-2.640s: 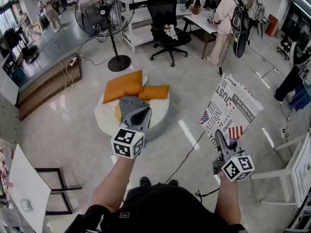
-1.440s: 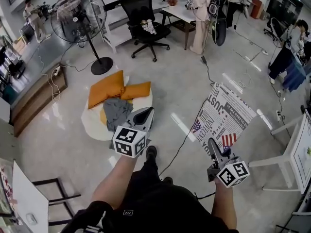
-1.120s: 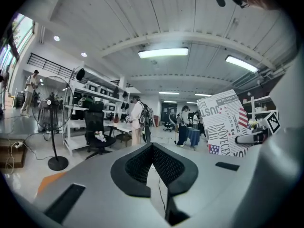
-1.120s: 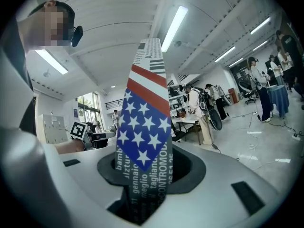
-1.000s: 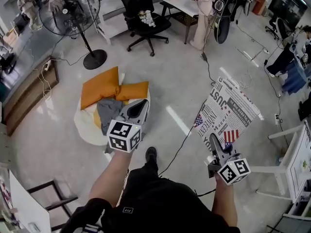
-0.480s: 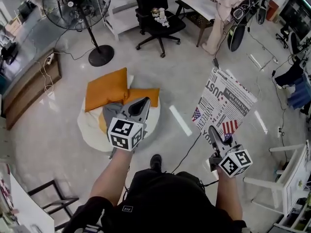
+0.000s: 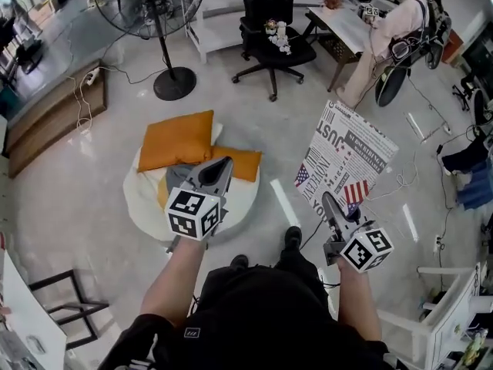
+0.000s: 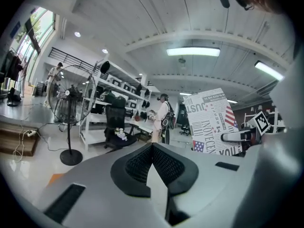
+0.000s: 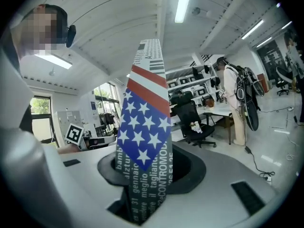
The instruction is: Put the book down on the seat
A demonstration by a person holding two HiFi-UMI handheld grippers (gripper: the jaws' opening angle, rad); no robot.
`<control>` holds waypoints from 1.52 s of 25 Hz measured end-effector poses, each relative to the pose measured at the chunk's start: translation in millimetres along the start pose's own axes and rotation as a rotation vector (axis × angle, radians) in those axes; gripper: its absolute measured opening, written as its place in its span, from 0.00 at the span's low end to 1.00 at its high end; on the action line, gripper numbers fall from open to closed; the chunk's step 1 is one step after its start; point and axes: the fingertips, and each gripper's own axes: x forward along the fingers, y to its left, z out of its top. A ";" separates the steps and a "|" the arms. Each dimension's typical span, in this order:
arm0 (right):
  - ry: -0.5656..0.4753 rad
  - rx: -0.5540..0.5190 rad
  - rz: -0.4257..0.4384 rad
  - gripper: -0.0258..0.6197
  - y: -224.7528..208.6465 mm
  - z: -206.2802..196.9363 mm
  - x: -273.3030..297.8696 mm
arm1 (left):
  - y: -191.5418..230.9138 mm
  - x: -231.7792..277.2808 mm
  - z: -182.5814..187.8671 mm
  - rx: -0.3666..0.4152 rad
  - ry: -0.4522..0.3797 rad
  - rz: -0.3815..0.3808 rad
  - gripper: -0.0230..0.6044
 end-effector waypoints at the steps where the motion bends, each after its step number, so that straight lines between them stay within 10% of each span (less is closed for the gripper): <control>1: 0.004 0.001 0.018 0.30 -4.1 0.8 8.4 | 4.8 2.1 -0.9 -0.005 0.001 0.019 0.04; 21: 0.247 -0.046 0.513 0.30 -193.7 57.0 167.6 | -23.4 163.9 29.4 -0.101 0.042 0.448 0.04; 38: 0.472 -0.124 0.782 0.30 -39.9 3.2 213.3 | 8.2 -5.0 -33.3 -0.267 -0.030 0.795 0.04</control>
